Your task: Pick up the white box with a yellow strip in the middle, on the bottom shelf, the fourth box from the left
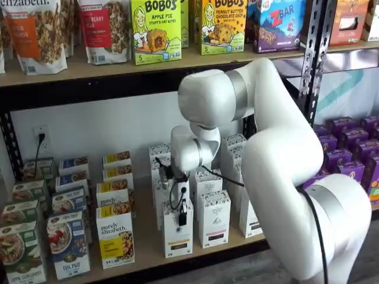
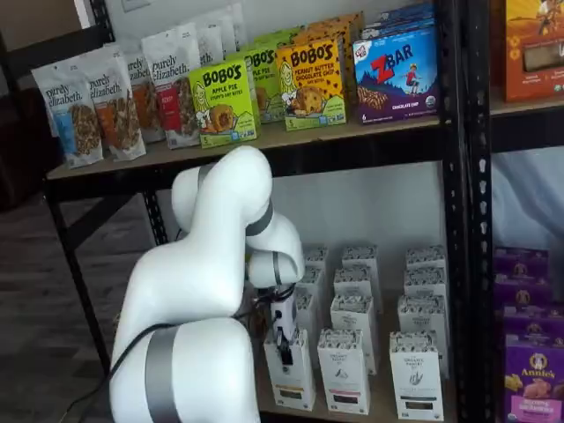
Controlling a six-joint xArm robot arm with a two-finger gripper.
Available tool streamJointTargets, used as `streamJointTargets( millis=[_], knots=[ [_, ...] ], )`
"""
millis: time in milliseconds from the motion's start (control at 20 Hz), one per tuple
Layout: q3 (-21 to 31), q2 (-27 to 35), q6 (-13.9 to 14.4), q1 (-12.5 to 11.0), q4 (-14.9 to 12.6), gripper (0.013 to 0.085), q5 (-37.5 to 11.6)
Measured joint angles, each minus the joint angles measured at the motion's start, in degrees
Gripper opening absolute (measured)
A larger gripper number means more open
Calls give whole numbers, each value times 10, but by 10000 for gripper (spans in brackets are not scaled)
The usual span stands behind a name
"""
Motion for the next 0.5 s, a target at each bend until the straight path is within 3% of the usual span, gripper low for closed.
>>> streamJointTargets(
  millis=[200, 500],
  knots=[
    [2, -3, -4, 0, 5, 570, 2],
    [12, -13, 1, -2, -2, 570, 3]
  ],
)
